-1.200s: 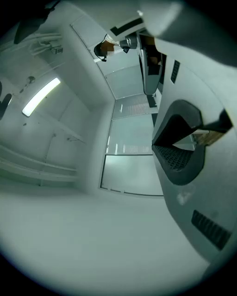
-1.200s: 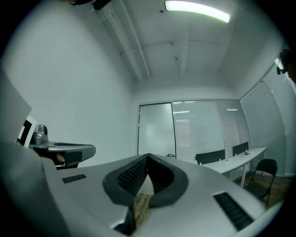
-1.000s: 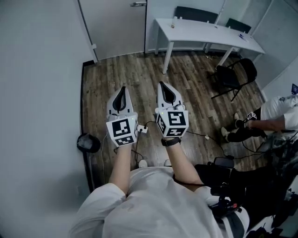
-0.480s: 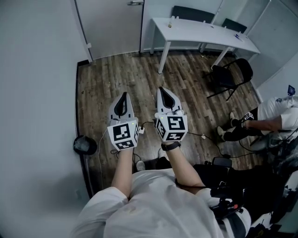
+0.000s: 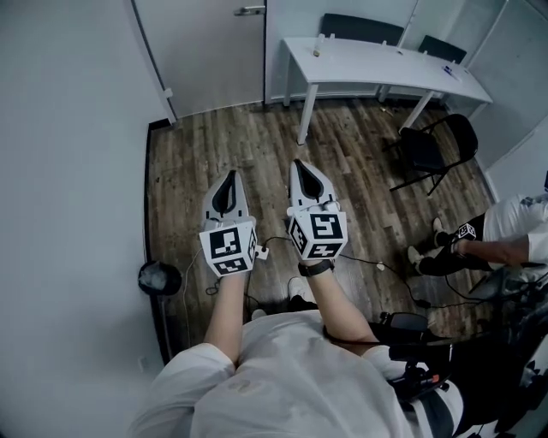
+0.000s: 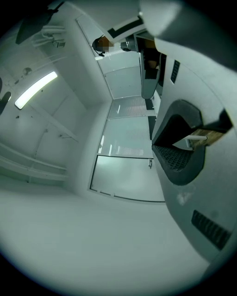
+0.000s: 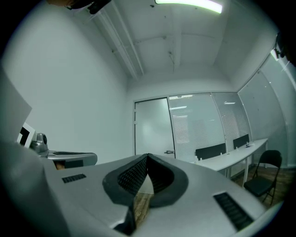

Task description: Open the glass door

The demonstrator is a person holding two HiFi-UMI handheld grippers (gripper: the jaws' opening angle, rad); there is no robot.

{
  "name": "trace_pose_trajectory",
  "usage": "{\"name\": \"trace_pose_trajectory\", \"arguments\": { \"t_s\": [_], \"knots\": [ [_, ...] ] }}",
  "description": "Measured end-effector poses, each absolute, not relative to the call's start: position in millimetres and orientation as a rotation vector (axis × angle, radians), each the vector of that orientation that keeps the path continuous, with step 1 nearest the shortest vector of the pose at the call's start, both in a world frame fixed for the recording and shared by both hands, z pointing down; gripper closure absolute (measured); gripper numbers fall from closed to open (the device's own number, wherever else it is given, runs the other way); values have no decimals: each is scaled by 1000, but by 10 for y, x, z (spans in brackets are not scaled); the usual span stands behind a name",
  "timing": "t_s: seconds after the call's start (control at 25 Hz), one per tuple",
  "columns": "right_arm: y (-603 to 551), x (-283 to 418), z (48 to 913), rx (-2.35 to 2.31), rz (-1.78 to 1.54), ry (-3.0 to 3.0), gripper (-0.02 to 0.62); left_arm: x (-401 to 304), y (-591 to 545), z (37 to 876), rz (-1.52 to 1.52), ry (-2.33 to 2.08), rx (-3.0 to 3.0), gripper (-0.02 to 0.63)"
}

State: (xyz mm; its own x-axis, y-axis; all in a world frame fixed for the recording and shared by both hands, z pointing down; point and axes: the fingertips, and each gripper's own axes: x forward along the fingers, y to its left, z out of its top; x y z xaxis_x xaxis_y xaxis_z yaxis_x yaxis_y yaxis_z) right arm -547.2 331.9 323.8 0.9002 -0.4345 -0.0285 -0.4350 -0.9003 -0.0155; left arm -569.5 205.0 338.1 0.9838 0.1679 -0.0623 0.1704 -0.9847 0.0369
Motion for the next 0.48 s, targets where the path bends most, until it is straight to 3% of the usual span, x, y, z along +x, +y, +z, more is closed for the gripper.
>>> {"name": "trace_pose_trajectory", "arguments": {
  "t_s": [0.48],
  "knots": [
    [4695, -4384, 3124, -2976, 98, 630, 607, -4713, 3013, 3280, -117, 194, 3148, 604]
  ]
}}
